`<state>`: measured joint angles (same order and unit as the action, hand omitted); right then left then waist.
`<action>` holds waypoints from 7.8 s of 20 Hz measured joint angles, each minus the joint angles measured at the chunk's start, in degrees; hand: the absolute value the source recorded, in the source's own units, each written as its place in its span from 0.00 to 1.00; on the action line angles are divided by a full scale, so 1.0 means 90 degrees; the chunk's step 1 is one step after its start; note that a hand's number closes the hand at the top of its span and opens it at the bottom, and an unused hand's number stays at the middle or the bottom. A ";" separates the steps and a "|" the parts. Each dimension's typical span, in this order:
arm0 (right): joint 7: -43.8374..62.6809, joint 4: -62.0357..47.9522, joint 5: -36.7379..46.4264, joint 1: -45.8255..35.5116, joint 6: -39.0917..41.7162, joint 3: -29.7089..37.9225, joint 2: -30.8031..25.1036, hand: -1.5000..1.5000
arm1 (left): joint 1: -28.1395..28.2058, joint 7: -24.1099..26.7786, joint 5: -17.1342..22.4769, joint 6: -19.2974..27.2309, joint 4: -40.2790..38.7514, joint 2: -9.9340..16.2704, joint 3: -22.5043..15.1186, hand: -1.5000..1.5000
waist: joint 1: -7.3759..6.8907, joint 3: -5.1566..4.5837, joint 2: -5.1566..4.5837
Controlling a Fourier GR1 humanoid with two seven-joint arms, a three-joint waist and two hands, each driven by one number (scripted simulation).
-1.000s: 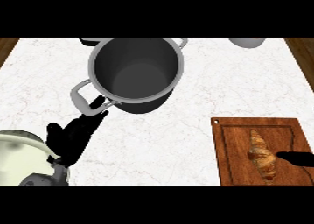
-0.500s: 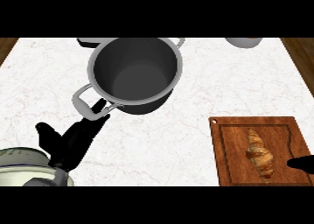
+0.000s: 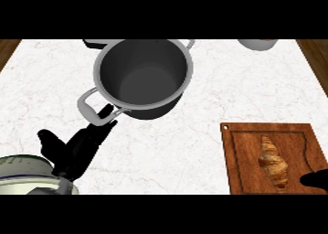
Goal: Pick the croissant from the cutting board and place it in the pot
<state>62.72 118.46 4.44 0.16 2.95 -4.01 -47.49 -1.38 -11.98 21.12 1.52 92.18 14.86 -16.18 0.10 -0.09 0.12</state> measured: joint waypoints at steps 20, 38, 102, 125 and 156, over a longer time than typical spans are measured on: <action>0.0092 -0.0910 0.1656 -0.0094 0.0025 -0.1070 0.1307 0.00 | 0.0052 -0.0265 -0.0194 -0.0246 0.0209 -0.0161 0.0290 0.50 | -0.0023 0.0010 -0.0011; -0.0271 -0.1594 0.2566 0.0295 0.0400 -0.0902 0.2172 0.00 | -0.0001 -0.0356 -0.0484 -0.0462 0.0131 -0.0528 0.0533 0.50 | -0.0007 0.0014 -0.0009; 0.0968 0.0163 0.8978 -0.1460 0.0169 -0.4615 0.5165 1.00 | 0.0101 -0.0768 -0.0839 -0.0888 0.0354 -0.0908 0.0967 0.50 | -0.0079 -0.0030 0.0033; 0.0491 -0.4163 0.6387 -0.6277 0.0040 -0.1285 0.5217 1.00 | -0.0103 -0.0734 -0.0939 -0.0995 0.0237 -0.1067 0.0688 0.50 | -0.0528 -0.0008 -0.0105; -0.2484 -0.9389 0.3212 -0.7720 -0.5728 0.0347 0.5253 0.00 | -0.0648 -0.0792 -0.1026 -0.1104 0.0029 -0.1225 0.0507 0.50 | -0.1008 0.0014 -0.0305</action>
<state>40.36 33.96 33.35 -69.32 -48.61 -0.88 -0.22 -7.21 -19.11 11.89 -8.42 92.44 3.83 -11.62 -8.97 0.03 -2.62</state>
